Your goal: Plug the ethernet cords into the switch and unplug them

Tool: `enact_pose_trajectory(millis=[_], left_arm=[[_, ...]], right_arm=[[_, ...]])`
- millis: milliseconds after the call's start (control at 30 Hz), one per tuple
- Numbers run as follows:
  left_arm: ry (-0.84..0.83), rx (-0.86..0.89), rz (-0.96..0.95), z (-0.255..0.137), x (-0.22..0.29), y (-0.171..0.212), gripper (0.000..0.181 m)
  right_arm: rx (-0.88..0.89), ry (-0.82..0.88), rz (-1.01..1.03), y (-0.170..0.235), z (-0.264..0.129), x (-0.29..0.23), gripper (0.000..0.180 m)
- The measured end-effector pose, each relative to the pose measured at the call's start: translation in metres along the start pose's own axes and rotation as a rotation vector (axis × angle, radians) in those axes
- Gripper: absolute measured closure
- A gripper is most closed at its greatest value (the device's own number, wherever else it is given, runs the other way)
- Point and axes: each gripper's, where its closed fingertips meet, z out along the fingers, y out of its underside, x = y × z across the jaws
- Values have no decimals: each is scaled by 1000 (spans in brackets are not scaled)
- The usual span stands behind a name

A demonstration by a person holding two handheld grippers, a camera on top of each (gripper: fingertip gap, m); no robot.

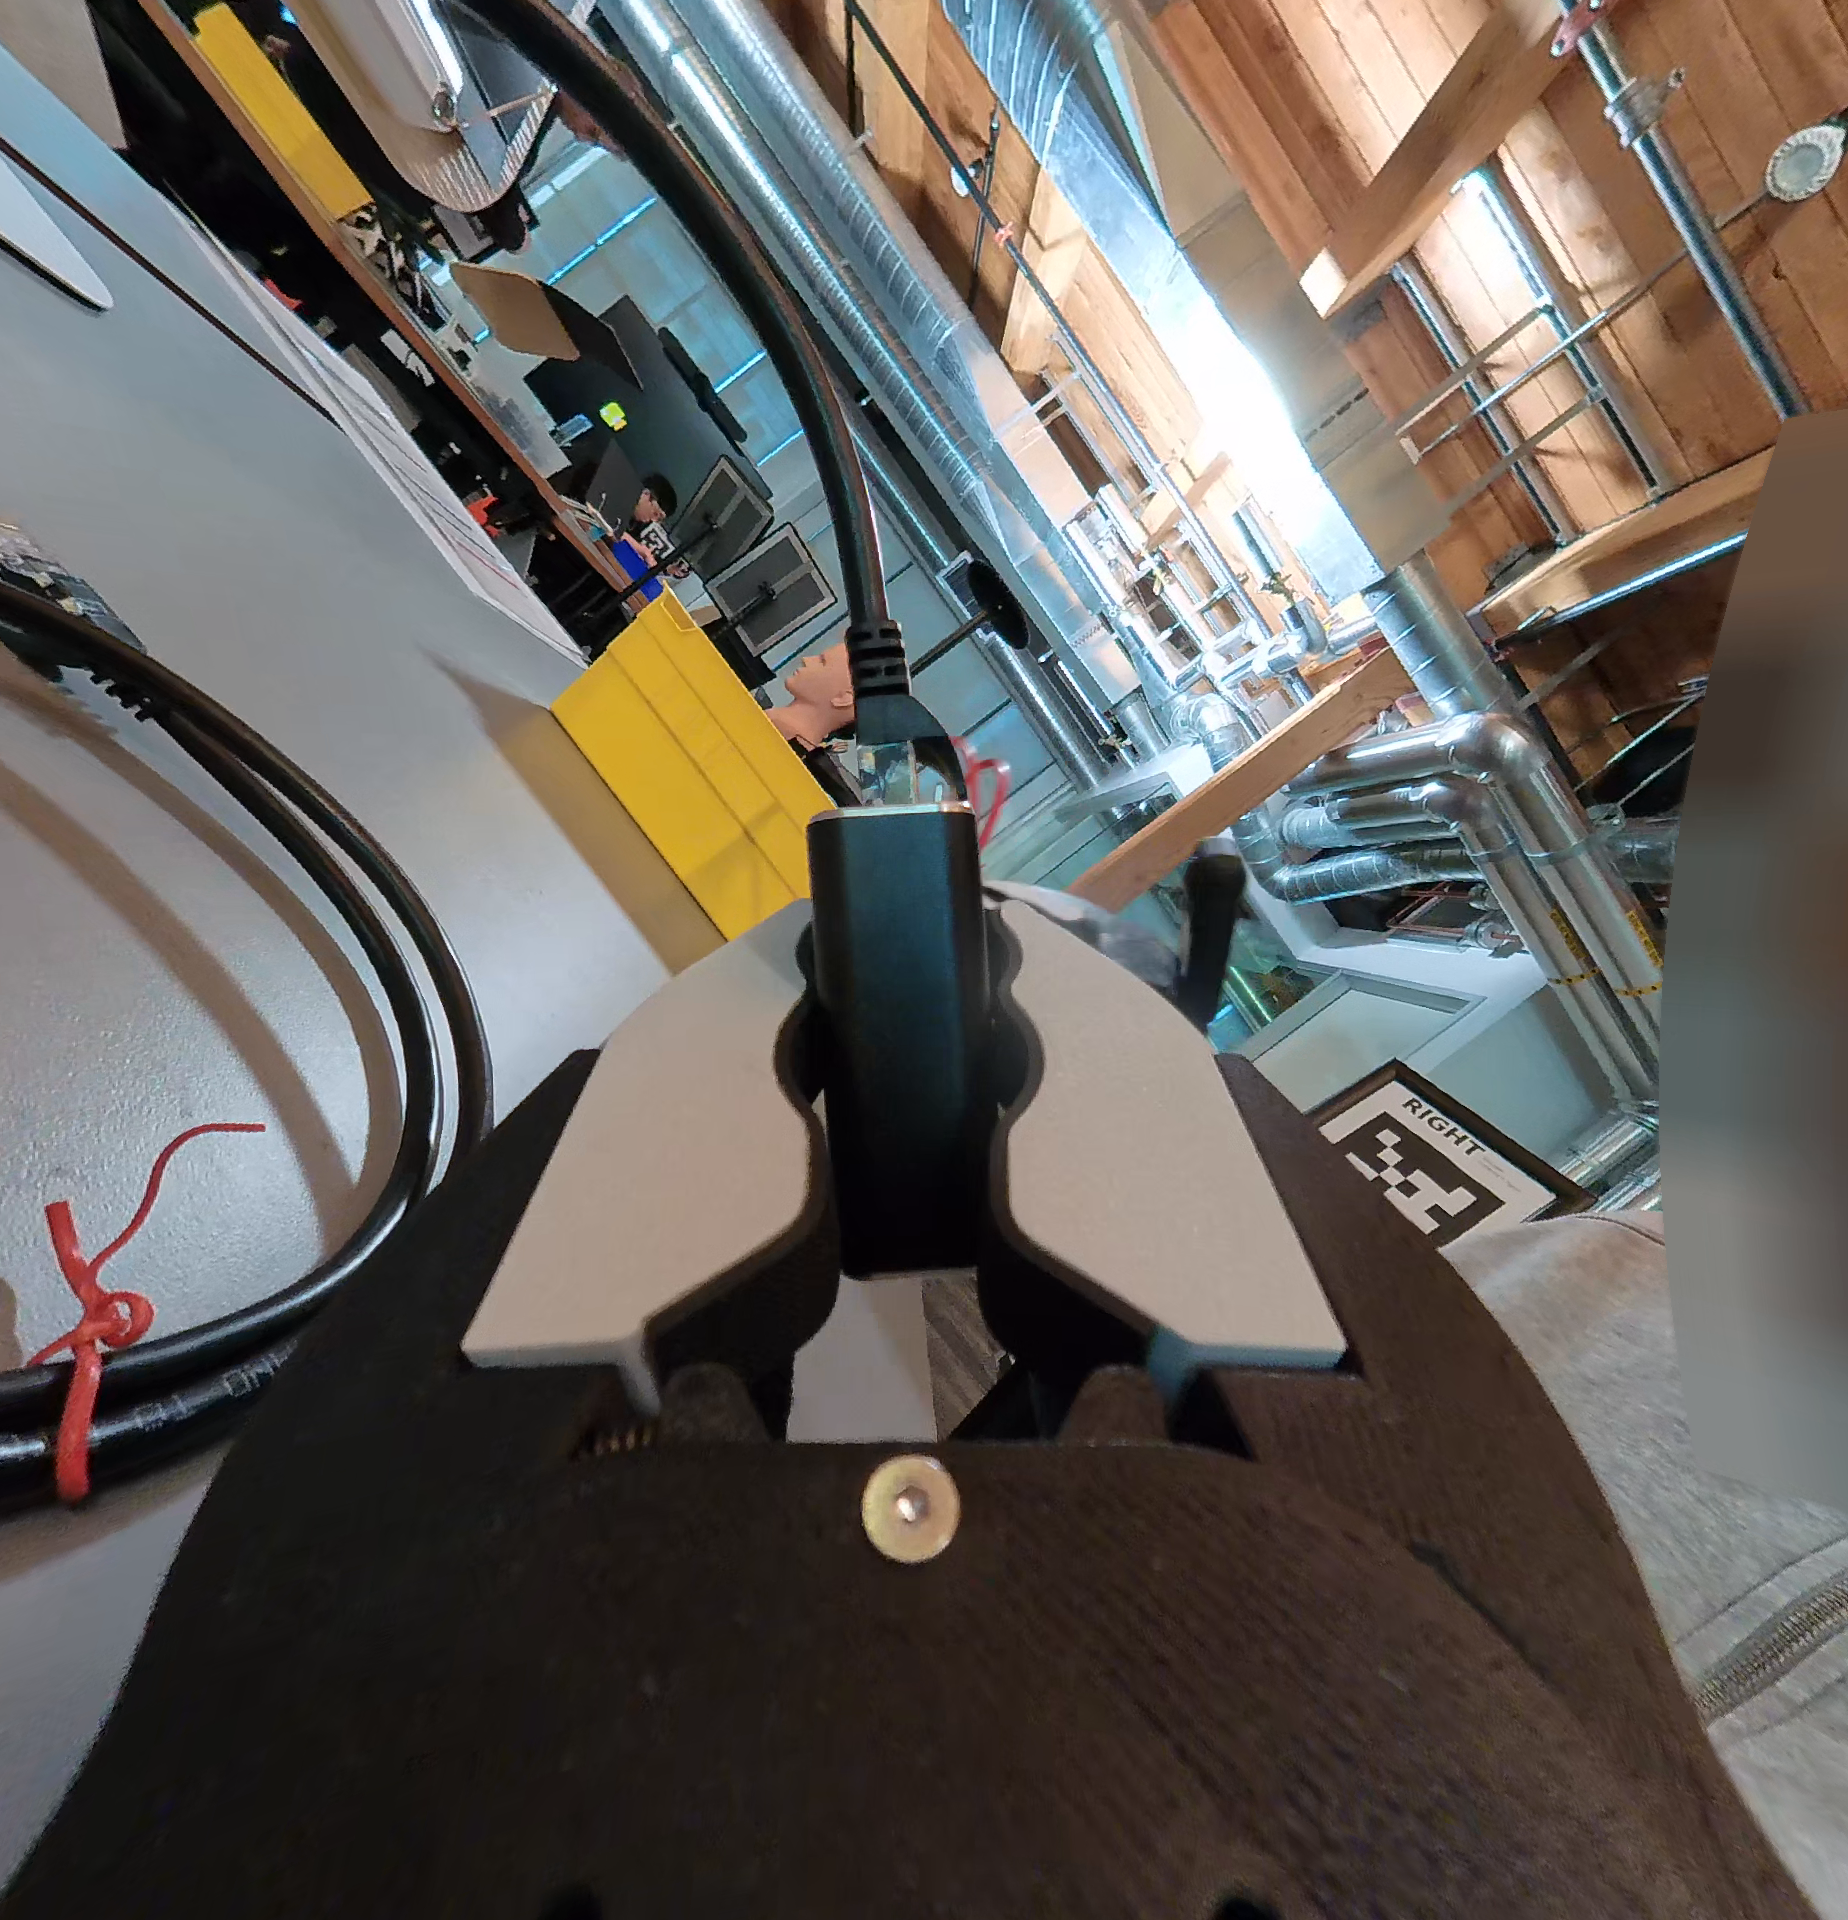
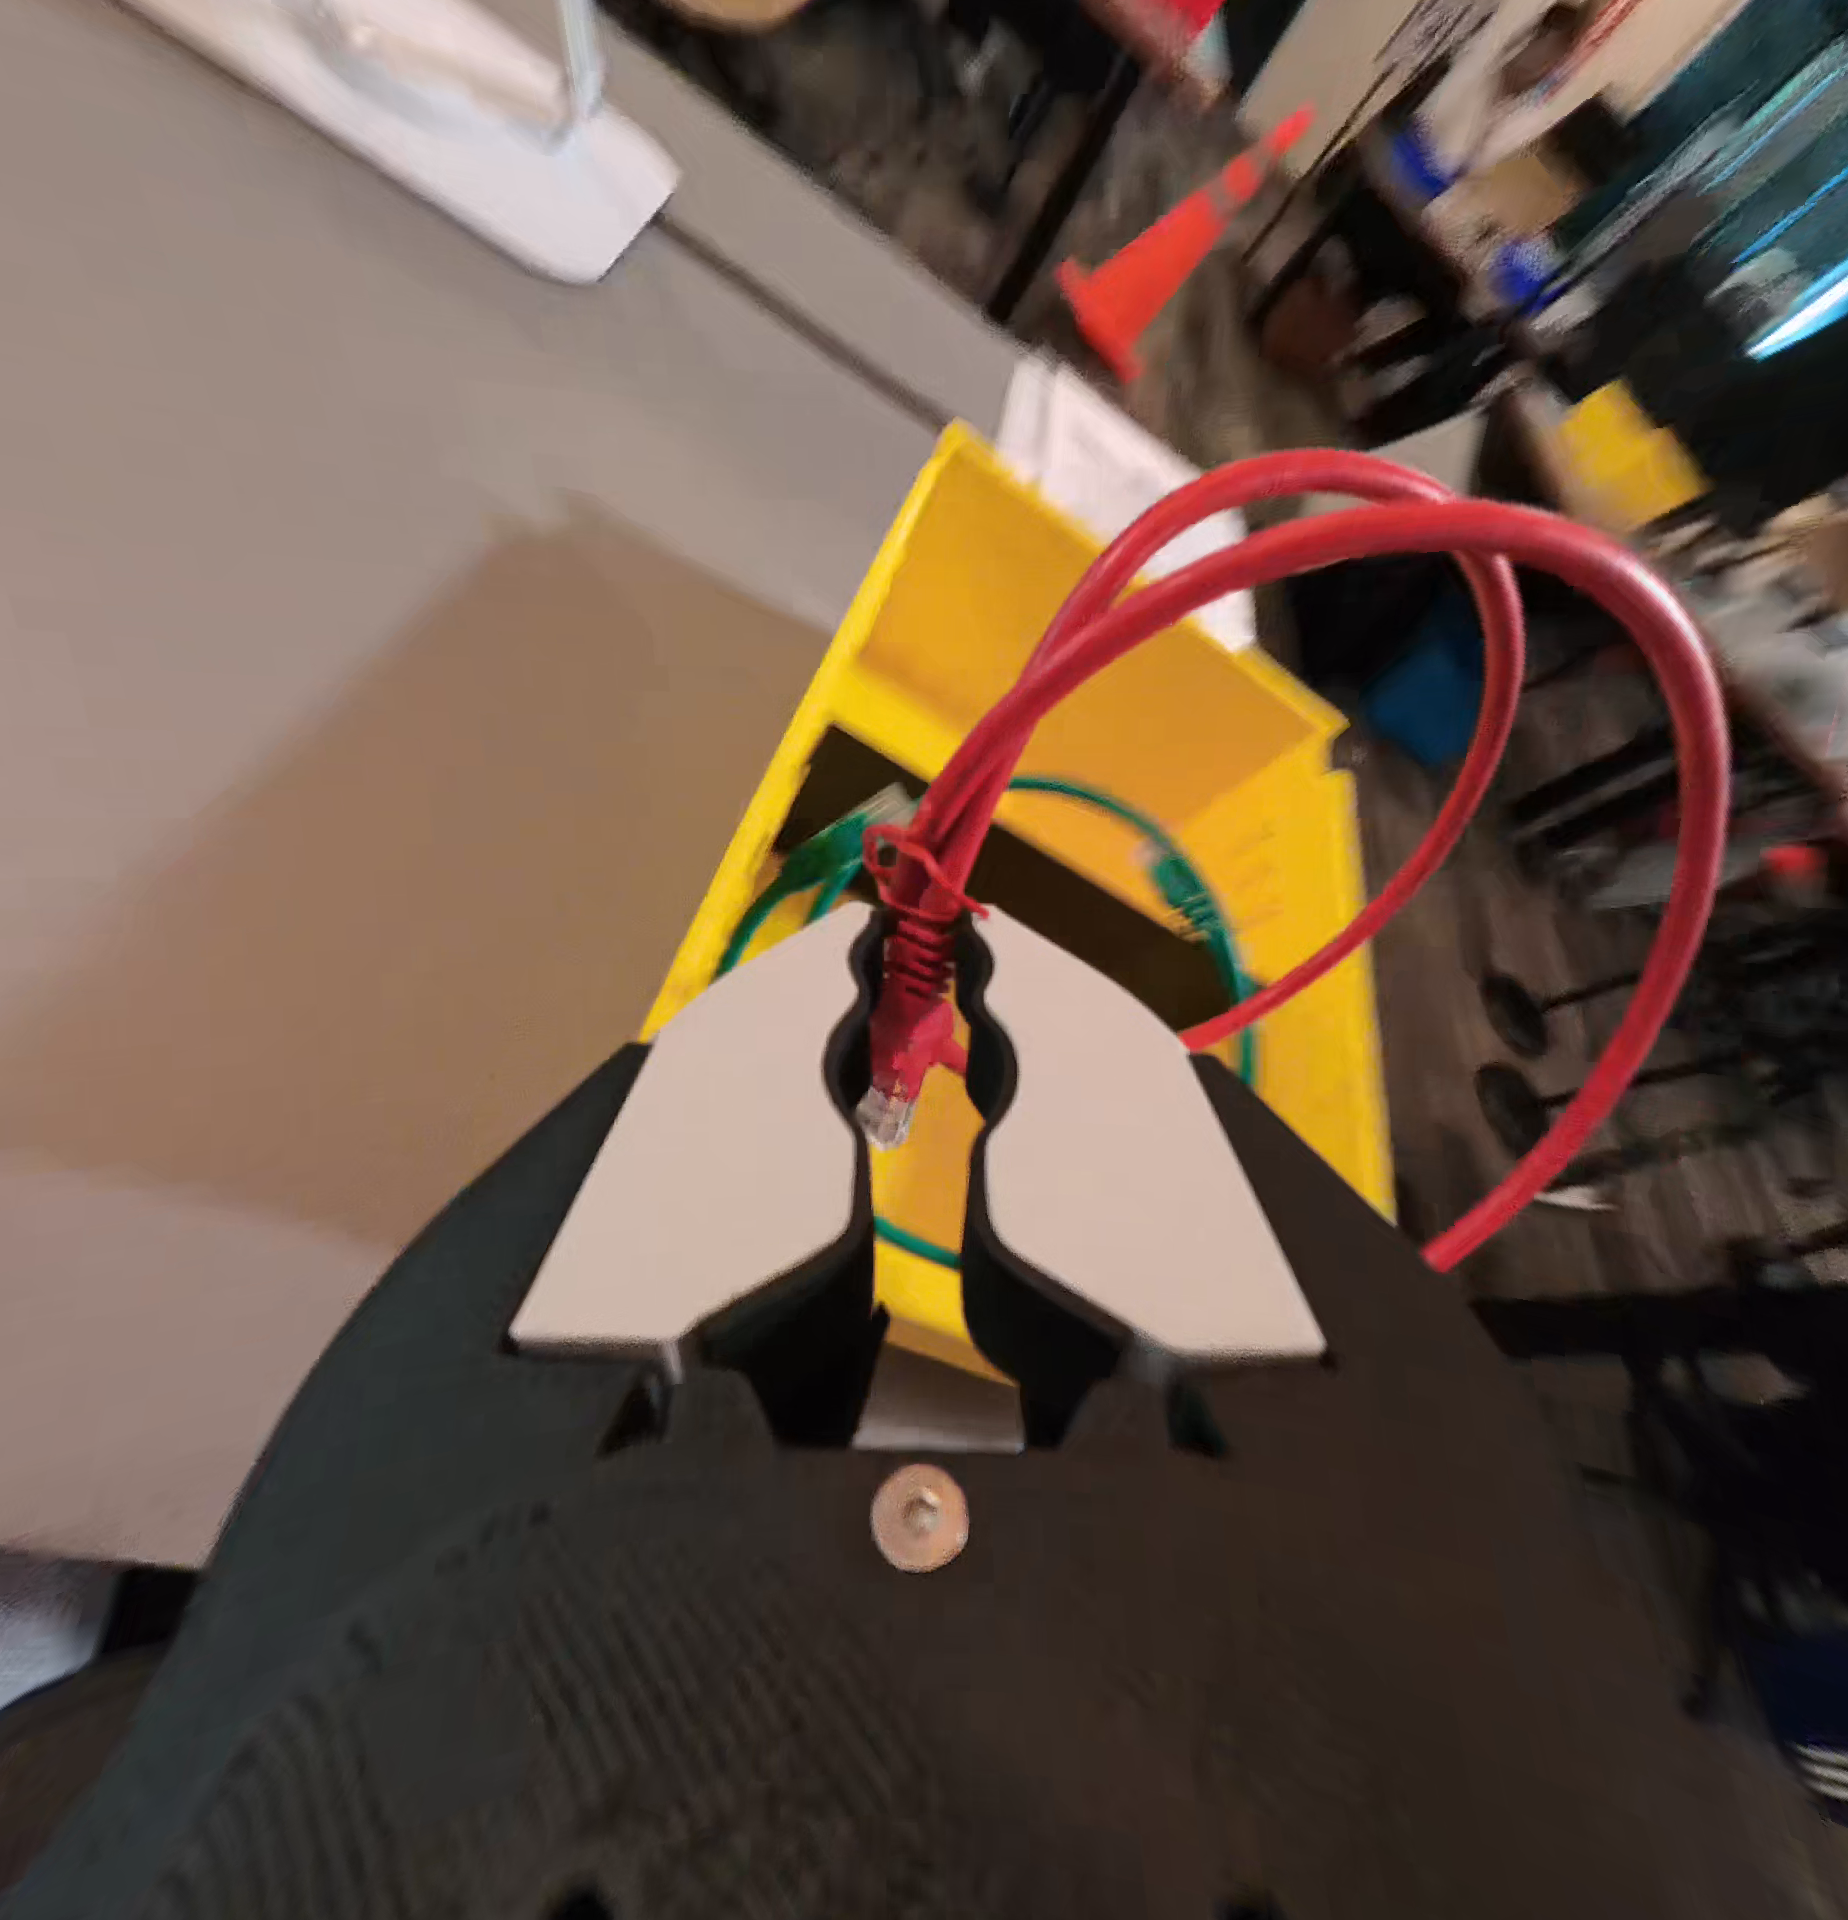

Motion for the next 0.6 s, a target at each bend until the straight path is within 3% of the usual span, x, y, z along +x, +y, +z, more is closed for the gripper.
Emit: enact_pose_trajectory(millis=[100, 200, 433, 600], left_arm=[[-2, -1, 1, 0, 0, 0, 155], [-2, -1, 1, 0, 0, 0, 154], [9, 5, -9, -1, 1, 0, 155], [9, 4, -9, -1, 1, 0, 155]], right_arm=[[-158, -115, 88, 40, 29, -16, 164], [-207, -69, 48, 52, 36, -9, 130], [82, -57, 138, 0, 12, 2, 129], [322, -38, 222, -31, -14, 20, 139]])
